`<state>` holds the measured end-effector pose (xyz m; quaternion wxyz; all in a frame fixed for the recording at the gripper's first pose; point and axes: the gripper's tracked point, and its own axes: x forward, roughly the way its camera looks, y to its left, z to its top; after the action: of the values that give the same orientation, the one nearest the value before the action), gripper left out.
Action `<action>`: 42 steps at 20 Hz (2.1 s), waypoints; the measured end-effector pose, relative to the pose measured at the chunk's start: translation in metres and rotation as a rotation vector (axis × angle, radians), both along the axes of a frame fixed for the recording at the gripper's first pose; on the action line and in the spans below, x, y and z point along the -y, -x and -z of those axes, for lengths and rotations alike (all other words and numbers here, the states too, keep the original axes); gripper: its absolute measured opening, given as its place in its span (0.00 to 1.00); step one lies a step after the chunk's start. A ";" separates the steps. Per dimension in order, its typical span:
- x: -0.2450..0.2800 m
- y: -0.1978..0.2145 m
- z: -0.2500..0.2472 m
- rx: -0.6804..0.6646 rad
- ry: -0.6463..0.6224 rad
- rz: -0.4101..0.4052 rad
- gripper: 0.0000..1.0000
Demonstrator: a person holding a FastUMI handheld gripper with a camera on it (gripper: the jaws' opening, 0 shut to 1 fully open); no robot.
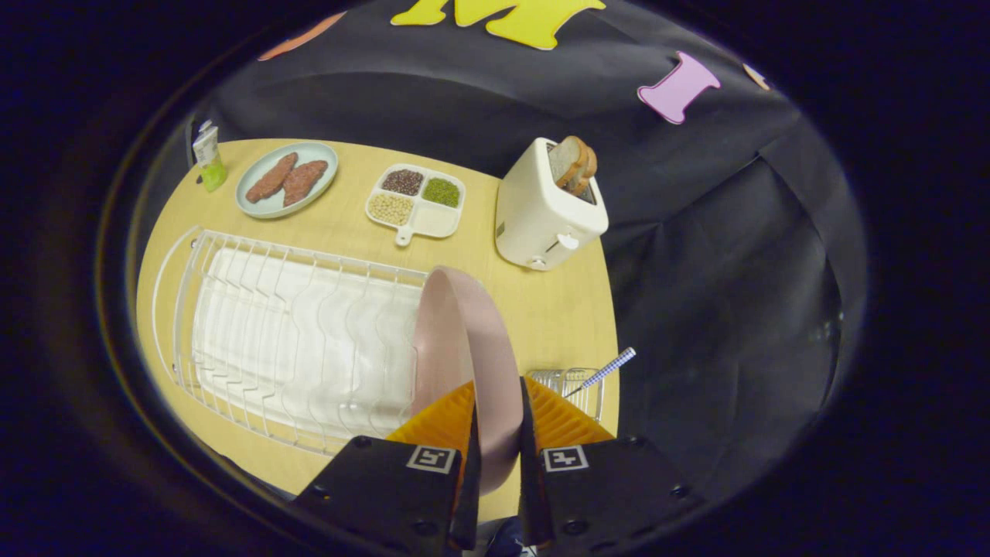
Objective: Take the plate from the dish rack, then take the spoon from the basket and place it into the plate.
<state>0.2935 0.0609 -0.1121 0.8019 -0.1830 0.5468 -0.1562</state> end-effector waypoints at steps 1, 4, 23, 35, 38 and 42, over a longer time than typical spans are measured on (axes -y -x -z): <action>0.000 0.002 -0.002 0.015 0.005 0.008 0.27; -0.004 0.015 -0.014 0.063 -0.023 -0.001 0.27; -0.024 0.218 0.107 0.176 -0.786 -0.041 0.27; -0.008 0.209 0.138 0.249 -0.755 -0.016 0.29; -0.005 0.207 0.143 0.271 -0.738 -0.035 0.30; 0.006 0.203 0.149 0.288 -0.756 -0.026 0.33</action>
<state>0.0907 0.0553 -0.2614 0.8831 0.1414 0.4453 0.0419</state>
